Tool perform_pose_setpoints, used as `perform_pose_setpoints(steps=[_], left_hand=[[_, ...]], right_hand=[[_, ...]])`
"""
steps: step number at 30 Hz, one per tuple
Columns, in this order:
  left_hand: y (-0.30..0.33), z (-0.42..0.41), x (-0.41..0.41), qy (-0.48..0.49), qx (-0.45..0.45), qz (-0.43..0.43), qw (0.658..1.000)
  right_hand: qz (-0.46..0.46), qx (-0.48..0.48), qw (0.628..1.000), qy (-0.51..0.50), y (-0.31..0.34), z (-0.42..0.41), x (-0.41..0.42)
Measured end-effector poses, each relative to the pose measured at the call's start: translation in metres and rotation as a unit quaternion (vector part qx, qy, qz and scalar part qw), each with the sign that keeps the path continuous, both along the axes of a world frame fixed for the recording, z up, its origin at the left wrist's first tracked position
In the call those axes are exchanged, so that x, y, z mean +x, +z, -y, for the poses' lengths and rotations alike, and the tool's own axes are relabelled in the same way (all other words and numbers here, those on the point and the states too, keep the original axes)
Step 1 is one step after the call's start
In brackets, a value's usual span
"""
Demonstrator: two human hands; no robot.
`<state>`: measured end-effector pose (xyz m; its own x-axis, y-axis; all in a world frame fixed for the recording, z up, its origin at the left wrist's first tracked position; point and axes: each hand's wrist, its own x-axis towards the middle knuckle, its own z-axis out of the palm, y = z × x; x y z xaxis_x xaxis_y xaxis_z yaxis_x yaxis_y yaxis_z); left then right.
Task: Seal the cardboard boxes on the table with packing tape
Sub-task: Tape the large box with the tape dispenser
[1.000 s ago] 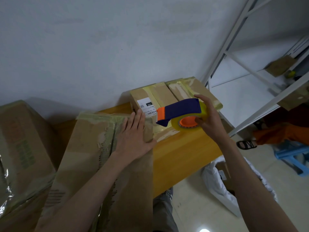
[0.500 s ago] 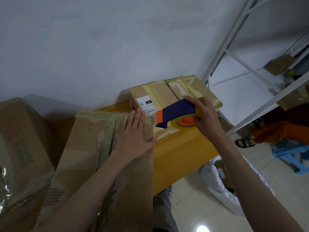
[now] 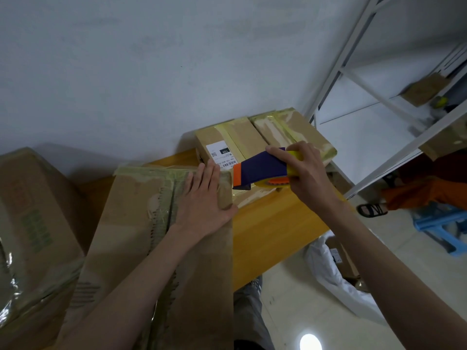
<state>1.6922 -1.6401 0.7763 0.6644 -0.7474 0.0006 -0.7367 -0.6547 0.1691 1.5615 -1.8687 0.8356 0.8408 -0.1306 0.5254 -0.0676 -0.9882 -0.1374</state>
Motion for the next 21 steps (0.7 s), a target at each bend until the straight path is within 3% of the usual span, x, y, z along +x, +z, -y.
perform_pose_setpoints(steps=[4, 7, 16, 21], left_hand=[[0.001, -0.002, 0.000, -0.001, 0.002, 0.007, 1.000], [-0.001, -0.001, 0.000, 0.002, 0.000, 0.006, 1.000], [0.009, -0.003, 0.003, -0.066, -0.024, 0.021, 0.997], [0.025, 0.014, 0.019, -0.119, 0.045, 0.044, 0.991]], right_hand=[[-0.092, -0.079, 0.992, 0.020, -0.012, 0.003, 0.000], [-0.143, 0.006, 0.990, -0.011, -0.039, 0.003, -0.017], [-0.115, 0.132, 0.979, -0.107, -0.062, -0.015, -0.035], [-0.074, 0.169, 0.974, -0.131, -0.060, -0.020, -0.039]])
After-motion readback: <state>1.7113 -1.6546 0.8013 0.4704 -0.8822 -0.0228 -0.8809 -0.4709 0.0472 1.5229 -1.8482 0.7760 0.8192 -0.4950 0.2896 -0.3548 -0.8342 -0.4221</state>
